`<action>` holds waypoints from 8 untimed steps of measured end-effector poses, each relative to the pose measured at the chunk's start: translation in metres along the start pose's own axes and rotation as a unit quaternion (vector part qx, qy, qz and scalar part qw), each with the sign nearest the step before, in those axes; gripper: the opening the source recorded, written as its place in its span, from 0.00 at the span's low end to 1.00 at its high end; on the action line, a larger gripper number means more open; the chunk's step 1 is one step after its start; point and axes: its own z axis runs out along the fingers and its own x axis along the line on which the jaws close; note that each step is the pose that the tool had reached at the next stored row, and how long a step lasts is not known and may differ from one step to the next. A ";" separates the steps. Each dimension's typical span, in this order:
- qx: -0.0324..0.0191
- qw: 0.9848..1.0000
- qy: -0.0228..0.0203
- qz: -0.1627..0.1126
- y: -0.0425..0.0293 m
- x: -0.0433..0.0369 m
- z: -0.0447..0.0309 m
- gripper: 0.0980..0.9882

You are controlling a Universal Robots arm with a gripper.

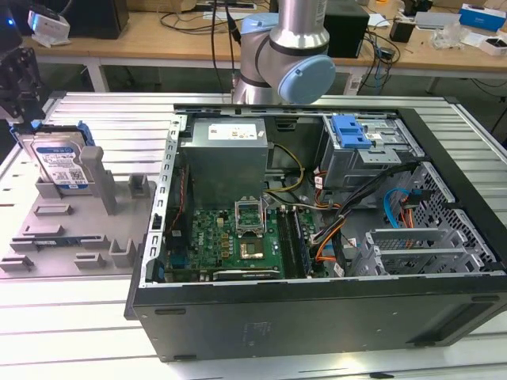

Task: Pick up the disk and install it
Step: 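Pick up the disk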

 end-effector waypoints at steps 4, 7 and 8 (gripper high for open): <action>-0.001 1.000 0.000 -0.002 0.0014 -0.0001 0.0044 0.43; -0.001 1.000 0.000 -0.003 0.0017 -0.0001 0.0068 0.43; -0.001 1.000 0.000 -0.003 0.0018 -0.0001 0.0071 0.43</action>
